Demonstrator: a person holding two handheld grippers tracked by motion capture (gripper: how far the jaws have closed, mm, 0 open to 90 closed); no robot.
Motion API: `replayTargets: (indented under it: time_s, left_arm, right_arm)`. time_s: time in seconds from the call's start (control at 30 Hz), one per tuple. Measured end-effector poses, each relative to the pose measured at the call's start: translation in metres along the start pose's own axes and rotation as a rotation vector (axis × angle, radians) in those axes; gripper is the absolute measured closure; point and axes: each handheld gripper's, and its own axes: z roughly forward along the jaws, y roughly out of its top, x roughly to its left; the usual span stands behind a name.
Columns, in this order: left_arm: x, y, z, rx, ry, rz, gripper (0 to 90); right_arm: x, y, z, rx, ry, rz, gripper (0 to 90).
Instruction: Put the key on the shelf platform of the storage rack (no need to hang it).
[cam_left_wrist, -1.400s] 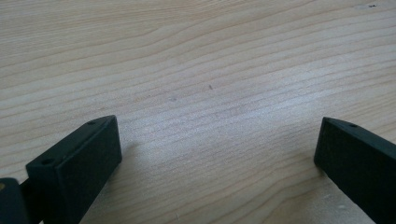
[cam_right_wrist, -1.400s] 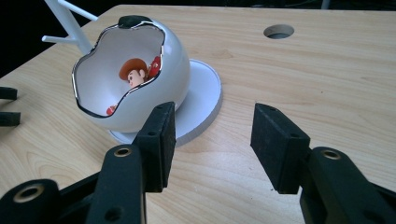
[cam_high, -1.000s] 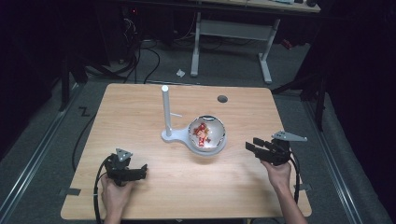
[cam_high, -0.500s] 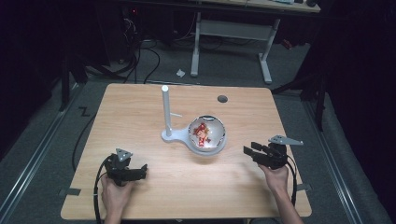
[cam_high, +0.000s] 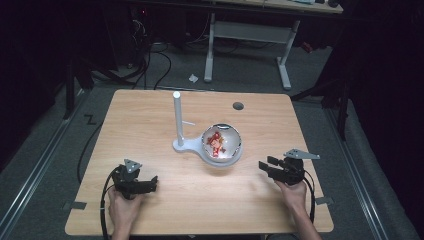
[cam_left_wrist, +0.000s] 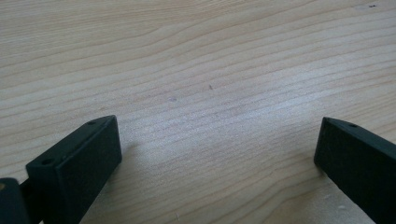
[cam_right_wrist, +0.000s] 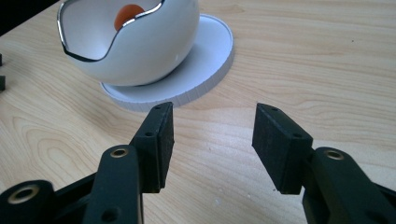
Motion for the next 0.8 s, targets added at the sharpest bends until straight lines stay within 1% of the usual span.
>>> replayTargets:
  time_s: [0.1, 0.17, 0.3, 0.43, 0.63, 0.7, 0.8]
  left_arm:
    - [0.000, 0.000, 0.000, 0.000, 0.000, 0.000, 1.0]
    - [0.000, 0.000, 0.000, 0.000, 0.000, 0.000, 0.9]
    - [0.000, 0.000, 0.000, -0.001, 0.000, -0.001, 0.9]
    - [0.000, 0.000, 0.000, 0.001, -0.001, -0.001, 1.0]
    - [0.000, 0.000, 0.000, -0.001, 0.000, -0.001, 1.0]
    - [0.000, 0.000, 0.000, -0.001, 0.000, -0.001, 0.9]
    - [0.000, 0.000, 0.000, -0.001, 0.000, -0.001, 1.0]
  right_arm:
    - [0.000, -0.003, 0.002, -0.001, -0.015, -0.005, 47.5]
    - [0.000, -0.005, 0.003, 0.012, -0.019, 0.000, 47.0]
    - [-0.001, -0.008, 0.008, 0.031, -0.043, -0.015, 46.7]
    - [-0.003, -0.012, 0.012, 0.049, -0.062, -0.017, 46.5]
    - [-0.005, -0.017, 0.015, 0.063, -0.088, -0.017, 46.0]
    - [-0.006, -0.018, 0.017, 0.072, -0.104, -0.028, 45.9]
    - [-0.006, -0.019, 0.019, 0.077, -0.115, -0.030, 45.6]
